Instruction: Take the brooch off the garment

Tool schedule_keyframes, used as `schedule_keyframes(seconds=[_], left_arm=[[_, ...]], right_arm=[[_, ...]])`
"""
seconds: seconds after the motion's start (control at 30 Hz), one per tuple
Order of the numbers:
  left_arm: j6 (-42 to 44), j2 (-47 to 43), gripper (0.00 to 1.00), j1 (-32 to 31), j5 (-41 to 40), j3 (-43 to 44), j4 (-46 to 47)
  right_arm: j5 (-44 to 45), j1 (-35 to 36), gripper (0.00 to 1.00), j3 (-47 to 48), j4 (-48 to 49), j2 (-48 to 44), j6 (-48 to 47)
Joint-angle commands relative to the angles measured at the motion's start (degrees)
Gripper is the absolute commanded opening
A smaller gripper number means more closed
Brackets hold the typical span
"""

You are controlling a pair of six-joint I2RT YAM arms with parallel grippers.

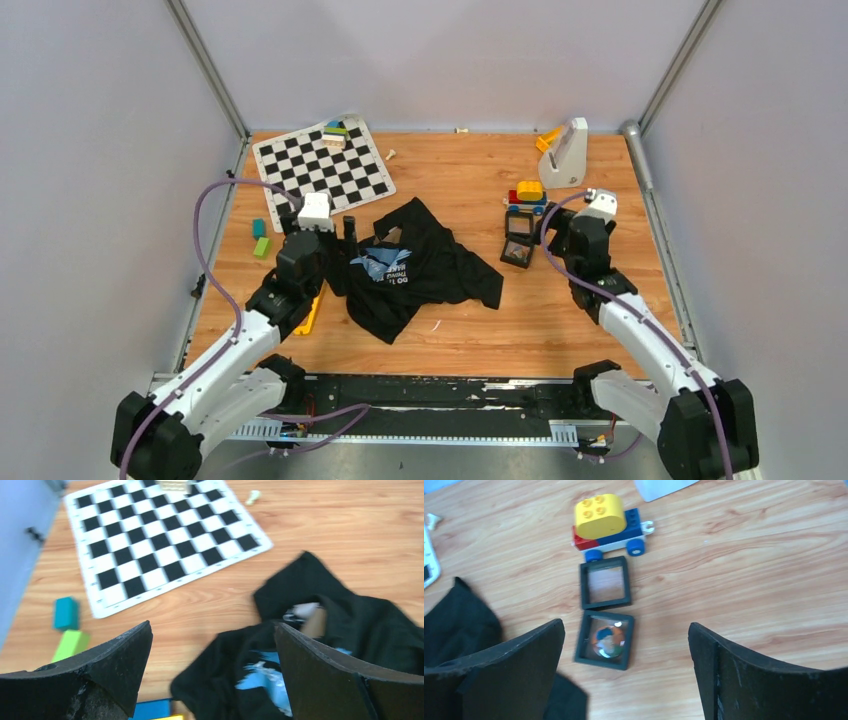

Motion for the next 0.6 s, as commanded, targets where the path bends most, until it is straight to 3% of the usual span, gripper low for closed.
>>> schedule_keyframes(seconds=[0.0,0.17,0.3,0.37,0.47,0.57], left_arm=[[8.58,-2.08,0.99,3.55,-10.75,-9.24,16.13],[12.64,2.02,0.99,11.05,-6.68,-18.72,34.62],[12.15,10.21,0.97,15.91,0.35,-20.82,44.14],[12.74,14.3,0.96,18.05,2.88,-19.22,44.47],[12.66,17.6,0.94,20.62,5.24,-17.61,45.57],[12.07,19.76,0.9,23.45,9.2,-15.34,43.98]], right_arm=[[1.53,-4.77,0.97,-12.65,26.66,-3.89,-10.08],[-10.64,-14.36,1.0,-19.35,36.55,-1.49,-12.44],[-11.64,-17.63,1.0,-24.54,50.75,5.02,-13.92],[-12.42,-17.51,1.0,-26.29,59.1,9.86,-16.94],[-14.82,-17.67,1.0,-26.71,62.34,13.71,-18.56],[-15.45,-17.43,1.0,-30.06,80.59,22.98,-20.83]])
